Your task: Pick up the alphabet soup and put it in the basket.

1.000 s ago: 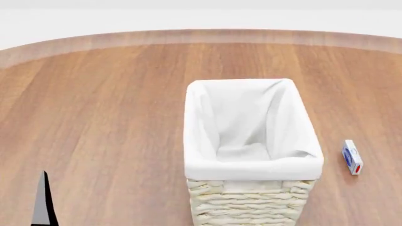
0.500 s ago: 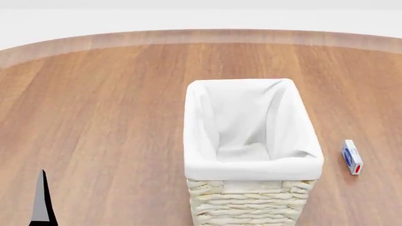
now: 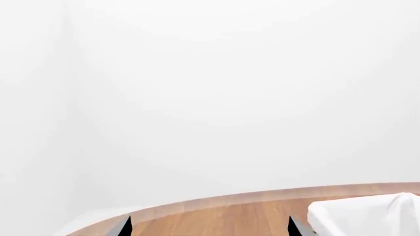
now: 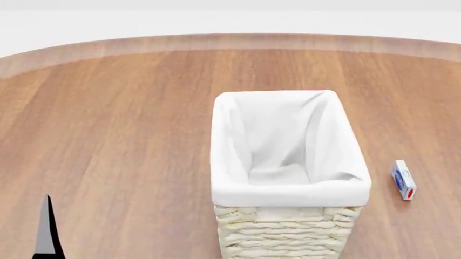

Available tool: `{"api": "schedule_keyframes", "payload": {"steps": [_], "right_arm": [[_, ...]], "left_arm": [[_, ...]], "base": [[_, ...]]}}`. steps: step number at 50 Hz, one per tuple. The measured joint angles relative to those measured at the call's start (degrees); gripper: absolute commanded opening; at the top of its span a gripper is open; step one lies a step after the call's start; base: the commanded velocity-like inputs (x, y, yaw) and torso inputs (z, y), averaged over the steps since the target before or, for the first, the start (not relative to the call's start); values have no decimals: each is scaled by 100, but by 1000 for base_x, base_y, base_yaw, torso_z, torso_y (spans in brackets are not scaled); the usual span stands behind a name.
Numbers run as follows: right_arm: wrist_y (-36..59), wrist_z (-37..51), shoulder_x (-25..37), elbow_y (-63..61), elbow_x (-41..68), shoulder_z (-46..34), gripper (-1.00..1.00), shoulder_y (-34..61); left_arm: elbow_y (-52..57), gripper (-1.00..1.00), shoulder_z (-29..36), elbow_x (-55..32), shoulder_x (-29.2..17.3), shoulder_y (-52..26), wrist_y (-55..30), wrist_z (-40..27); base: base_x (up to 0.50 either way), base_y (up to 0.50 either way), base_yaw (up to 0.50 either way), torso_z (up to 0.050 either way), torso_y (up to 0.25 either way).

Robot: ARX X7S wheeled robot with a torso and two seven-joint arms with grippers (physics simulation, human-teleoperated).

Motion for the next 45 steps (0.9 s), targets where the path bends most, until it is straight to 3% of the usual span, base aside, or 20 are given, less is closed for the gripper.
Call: {"api": "schedule_keyframes", "payload": {"steps": [45], "right_arm": [[-409, 172, 82, 1323, 128, -289, 100, 499]], "left_arm": [[-8, 100, 75, -165, -194, -36, -17, -247]], "base": [[0, 0, 0, 0, 0]]}}
